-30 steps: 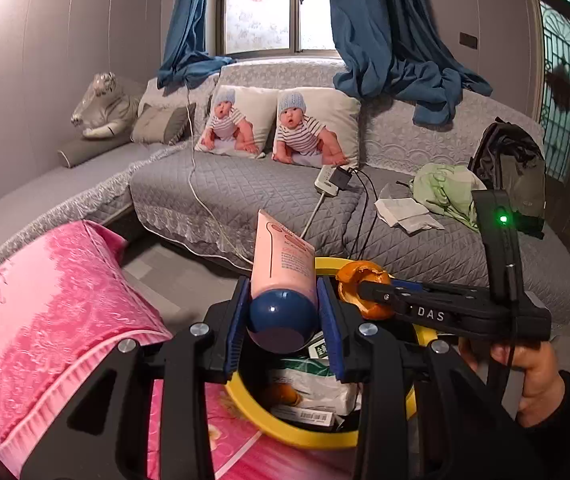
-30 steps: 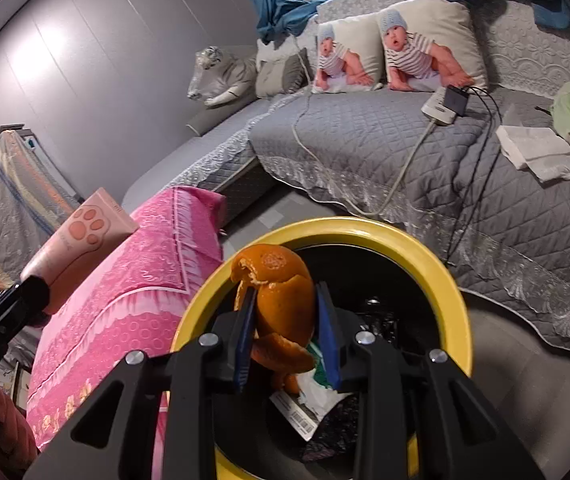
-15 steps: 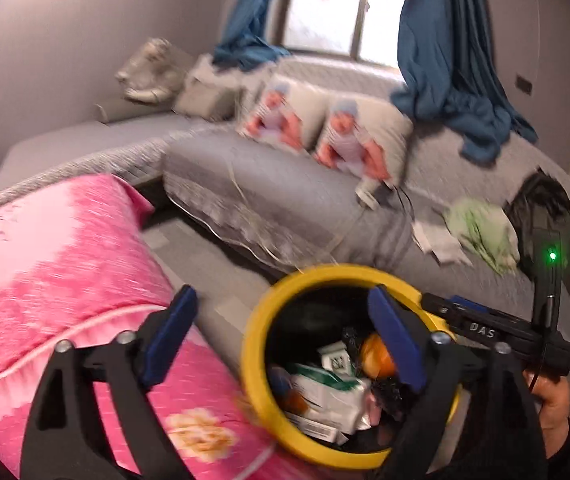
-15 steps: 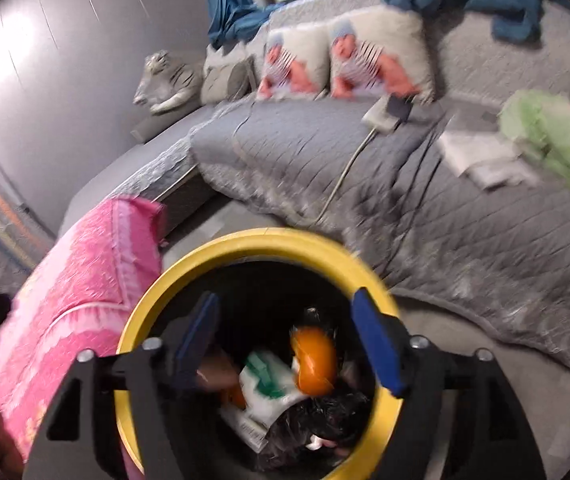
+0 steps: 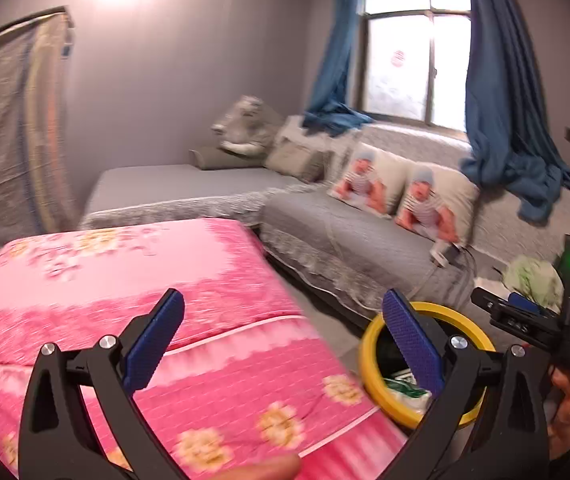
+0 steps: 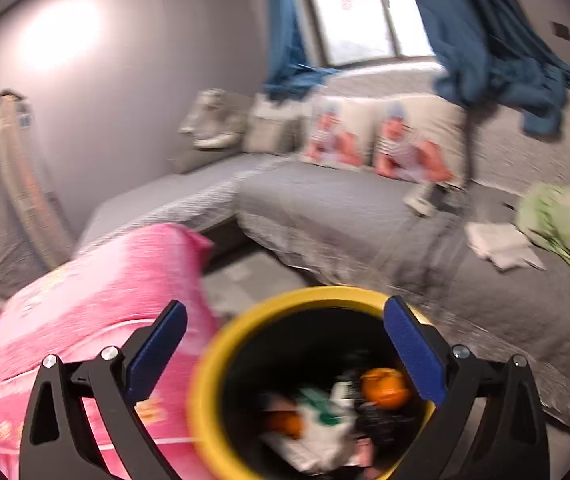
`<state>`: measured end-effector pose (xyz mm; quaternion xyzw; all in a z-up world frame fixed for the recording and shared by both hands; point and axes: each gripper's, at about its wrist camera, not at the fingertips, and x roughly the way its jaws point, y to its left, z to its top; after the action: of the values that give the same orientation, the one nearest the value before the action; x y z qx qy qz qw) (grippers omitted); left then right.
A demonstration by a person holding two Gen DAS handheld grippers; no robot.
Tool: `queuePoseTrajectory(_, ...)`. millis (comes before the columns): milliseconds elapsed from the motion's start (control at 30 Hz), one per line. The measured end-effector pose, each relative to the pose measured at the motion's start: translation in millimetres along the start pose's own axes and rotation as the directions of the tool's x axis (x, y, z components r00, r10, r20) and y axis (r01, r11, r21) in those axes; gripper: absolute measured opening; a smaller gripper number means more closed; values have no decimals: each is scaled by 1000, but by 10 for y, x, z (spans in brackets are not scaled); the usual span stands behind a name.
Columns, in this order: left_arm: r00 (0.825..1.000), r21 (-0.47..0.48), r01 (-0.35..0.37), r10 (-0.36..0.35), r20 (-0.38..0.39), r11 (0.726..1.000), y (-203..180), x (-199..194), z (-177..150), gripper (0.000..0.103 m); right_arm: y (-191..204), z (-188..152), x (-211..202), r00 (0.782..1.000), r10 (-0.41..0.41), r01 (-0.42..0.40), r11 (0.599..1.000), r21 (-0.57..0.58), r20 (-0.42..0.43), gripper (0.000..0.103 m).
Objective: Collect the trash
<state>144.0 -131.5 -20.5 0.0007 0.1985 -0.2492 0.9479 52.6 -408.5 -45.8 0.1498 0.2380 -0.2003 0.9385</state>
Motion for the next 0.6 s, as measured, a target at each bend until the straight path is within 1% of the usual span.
queuePoseTrajectory(67, 1000, -35, -30, 30, 7, 999, 176, -186, -17, 95, 269, -26, -138, 998, 67, -66, 997, -42, 5, 95)
queuePoseTrajectory(133, 992, -47, -122, 123, 24, 991, 325, -400, -52, 95, 571, -66, -318, 990, 143, -141, 986, -85, 17, 95)
queuePoseTrajectory(167, 981, -37, -190, 191, 37, 981, 382, -517, -79, 95, 699, -74, -392, 986, 168, -165, 981, -102, 20, 95)
queuePoseTrajectory(233, 962, -20, -266, 267, 59, 964, 467, -700, -117, 95, 994, -110, -572, 979, 204, -198, 970, -145, 29, 95)
queuePoseTrajectory(267, 947, -12, -313, 313, 67, 950, 510, -810, -149, 95, 1127, -125, -652, 975, 218, -210, 963, -167, 34, 95)
queuePoseTrajectory(333, 926, -8, -371, 371, 76, 929, 569, -970, -184, 95, 1373, -173, -829, 970, 235, -219, 953, -212, 56, 95)
queuePoseTrajectory(367, 918, -11, -387, 387, 82, 922, 605, -1058, -207, 95, 1470, -199, -900, 969, 236, -216, 950, -225, 67, 95)
queuePoseTrajectory(433, 897, -39, -432, 434, 87, 901, 684, -1228, -258, 95, 1620, -247, -1030, 966, 243, -216, 945, -244, 85, 95)
queuePoseTrajectory(467, 892, -53, -441, 444, 87, 896, 722, -1300, -286, 95, 1684, -280, -1096, 963, 251, -221, 943, -250, 97, 95)
queuePoseTrajectory(500, 889, -74, -444, 449, 86, 893, 766, -1393, -314, 95, 1719, -314, -1152, 963, 243, -209, 945, -251, 114, 95)
queuePoseTrajectory(567, 885, -103, -449, 458, 87, 888, 819, -1512, -362, 95, 1801, -391, -1263, 964, 212, -164, 951, -262, 163, 95)
queuePoseTrajectory(600, 879, -119, -457, 468, 92, 881, 843, -1567, -380, 95, 1833, -421, -1293, 963, 201, -149, 952, -267, 181, 95)
